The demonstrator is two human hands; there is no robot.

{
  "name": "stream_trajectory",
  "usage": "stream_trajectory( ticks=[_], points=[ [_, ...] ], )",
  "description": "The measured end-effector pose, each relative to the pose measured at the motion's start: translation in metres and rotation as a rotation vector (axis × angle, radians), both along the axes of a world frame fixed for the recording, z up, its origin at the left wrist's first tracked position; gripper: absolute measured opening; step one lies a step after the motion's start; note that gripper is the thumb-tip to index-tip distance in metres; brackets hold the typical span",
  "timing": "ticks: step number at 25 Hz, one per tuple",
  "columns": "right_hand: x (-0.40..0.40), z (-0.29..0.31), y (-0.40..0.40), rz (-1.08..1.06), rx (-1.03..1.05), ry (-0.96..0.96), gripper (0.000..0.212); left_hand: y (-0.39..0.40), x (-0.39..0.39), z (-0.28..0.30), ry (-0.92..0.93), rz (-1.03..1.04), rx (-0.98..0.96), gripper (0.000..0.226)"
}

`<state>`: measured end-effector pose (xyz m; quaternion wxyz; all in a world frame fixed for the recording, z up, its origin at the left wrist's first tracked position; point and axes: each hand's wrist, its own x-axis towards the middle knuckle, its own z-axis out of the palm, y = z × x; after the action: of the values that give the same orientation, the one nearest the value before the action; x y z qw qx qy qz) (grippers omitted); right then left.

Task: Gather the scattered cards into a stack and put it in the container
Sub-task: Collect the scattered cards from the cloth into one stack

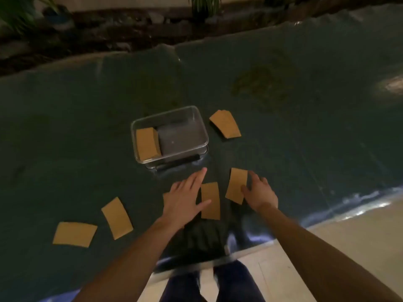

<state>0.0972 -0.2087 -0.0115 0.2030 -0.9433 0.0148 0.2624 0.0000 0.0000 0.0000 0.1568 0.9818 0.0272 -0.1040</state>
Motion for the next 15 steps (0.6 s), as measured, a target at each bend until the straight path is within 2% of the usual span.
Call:
stream_trajectory(
  ticks=[6,10,15],
  points=[
    [0.023,-0.036,0.024,0.019,-0.094,0.036,0.083,-0.016,0.028,-0.045,0.173,0.067,0.013,0.082],
    [0.028,-0.060,0.031,-0.003,-0.120,-0.028,0.075,-0.024,0.034,-0.063,0.191,0.106,0.032,0.080],
    [0.031,-0.060,0.029,-0.141,0.036,0.002,0.066,-0.029,0.037,-0.062,0.205,0.211,-0.094,0.074]
  ],
)
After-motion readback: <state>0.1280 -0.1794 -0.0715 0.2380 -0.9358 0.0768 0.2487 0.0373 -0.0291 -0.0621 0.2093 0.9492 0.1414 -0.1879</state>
